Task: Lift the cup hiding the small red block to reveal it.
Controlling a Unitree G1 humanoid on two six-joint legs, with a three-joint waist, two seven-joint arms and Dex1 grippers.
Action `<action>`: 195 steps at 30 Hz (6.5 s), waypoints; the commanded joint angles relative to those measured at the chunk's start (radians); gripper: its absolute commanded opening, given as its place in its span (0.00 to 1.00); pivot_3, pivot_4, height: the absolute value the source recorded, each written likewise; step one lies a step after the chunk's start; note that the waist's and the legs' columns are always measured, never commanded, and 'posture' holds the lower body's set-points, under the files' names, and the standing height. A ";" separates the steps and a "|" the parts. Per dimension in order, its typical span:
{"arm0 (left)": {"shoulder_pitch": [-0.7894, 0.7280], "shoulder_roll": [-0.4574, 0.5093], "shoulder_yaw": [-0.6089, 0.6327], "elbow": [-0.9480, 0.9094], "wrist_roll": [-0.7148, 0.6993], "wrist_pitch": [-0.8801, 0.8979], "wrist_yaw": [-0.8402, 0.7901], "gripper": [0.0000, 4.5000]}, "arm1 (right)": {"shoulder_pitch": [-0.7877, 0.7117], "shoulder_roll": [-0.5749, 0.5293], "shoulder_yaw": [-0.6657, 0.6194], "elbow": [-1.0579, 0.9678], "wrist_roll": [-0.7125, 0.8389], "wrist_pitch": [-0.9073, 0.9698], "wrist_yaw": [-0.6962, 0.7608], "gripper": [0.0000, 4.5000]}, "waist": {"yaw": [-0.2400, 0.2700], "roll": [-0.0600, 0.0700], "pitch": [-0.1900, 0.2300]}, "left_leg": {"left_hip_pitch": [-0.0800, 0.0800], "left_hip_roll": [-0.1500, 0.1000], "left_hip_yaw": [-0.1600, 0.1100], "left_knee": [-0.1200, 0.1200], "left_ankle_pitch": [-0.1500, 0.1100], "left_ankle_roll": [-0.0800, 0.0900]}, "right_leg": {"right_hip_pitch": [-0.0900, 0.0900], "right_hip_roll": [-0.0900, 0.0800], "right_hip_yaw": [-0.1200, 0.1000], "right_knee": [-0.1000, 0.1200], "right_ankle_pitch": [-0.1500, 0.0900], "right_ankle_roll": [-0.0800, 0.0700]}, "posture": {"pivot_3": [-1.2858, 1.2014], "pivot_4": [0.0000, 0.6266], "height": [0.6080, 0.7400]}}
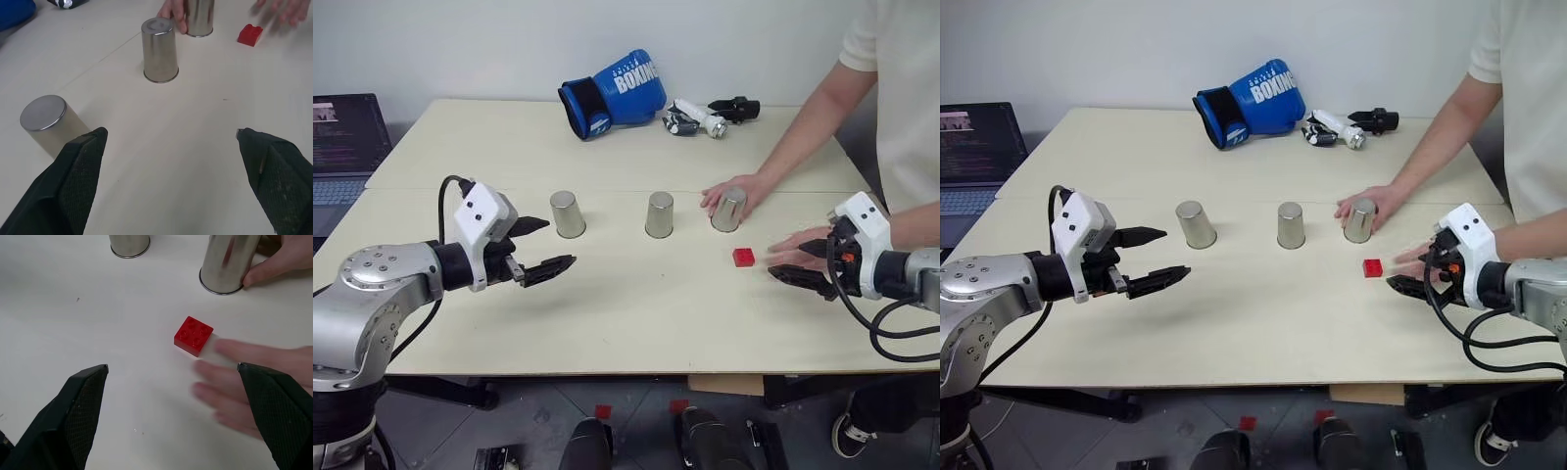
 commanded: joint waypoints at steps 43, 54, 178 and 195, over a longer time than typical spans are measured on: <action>0.001 0.048 0.009 0.043 0.035 -0.077 -0.047 1.00 | 0.023 -0.032 -0.041 -0.012 0.010 -0.033 -0.013 1.00 | 0.000 0.000 0.000 | 0.000 0.000 0.000 0.000 0.000 0.000 | 0.000 0.000 0.000 0.000 0.000 0.000 | 0.52 0.24 1.00; 0.000 0.052 0.013 0.044 0.041 -0.074 -0.054 1.00 | 0.017 -0.026 -0.036 -0.007 0.013 -0.037 -0.016 1.00 | 0.000 0.000 0.000 | 0.000 0.000 0.000 0.000 0.000 0.000 | 0.000 0.000 0.000 0.001 0.000 0.000 | 0.52 0.24 1.00; -0.427 -0.828 -0.251 0.667 0.433 -0.482 0.467 0.59 | 0.034 0.255 -0.029 -0.249 0.127 0.001 -0.291 1.00 | 0.024 -0.001 -0.003 | 0.000 -0.004 -0.004 0.002 0.001 0.000 | 0.005 -0.001 0.000 0.002 0.003 0.004 | 0.52 0.24 1.00; -0.335 -0.781 -0.250 0.496 0.431 -0.315 0.502 0.99 | 0.002 0.247 0.010 -0.220 0.138 -0.012 -0.289 1.00 | 0.025 -0.001 -0.003 | 0.000 -0.004 -0.005 0.002 0.001 0.000 | 0.005 -0.001 0.000 0.001 0.003 0.004 | 0.52 0.24 1.00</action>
